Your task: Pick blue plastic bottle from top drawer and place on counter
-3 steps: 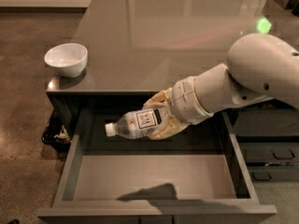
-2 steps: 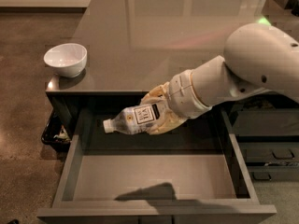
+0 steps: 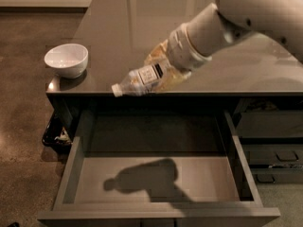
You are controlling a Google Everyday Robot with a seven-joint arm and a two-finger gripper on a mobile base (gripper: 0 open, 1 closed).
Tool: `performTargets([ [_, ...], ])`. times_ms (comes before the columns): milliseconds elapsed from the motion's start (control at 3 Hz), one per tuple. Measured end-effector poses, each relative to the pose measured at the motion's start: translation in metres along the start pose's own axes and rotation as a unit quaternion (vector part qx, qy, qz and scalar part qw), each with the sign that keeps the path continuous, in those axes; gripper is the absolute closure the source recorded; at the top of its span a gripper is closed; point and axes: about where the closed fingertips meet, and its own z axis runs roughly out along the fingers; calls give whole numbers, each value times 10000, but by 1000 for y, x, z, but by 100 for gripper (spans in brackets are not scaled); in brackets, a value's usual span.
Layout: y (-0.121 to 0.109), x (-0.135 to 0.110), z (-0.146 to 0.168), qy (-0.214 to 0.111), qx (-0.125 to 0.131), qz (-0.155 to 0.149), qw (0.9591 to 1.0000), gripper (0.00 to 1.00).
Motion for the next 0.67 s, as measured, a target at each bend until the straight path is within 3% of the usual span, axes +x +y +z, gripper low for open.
performTargets([
  [333, -49, 32, 4, -13, 47, 121, 9999, 100],
  [667, -70, 69, 15, -496, -23, 691, 9964, 100],
])
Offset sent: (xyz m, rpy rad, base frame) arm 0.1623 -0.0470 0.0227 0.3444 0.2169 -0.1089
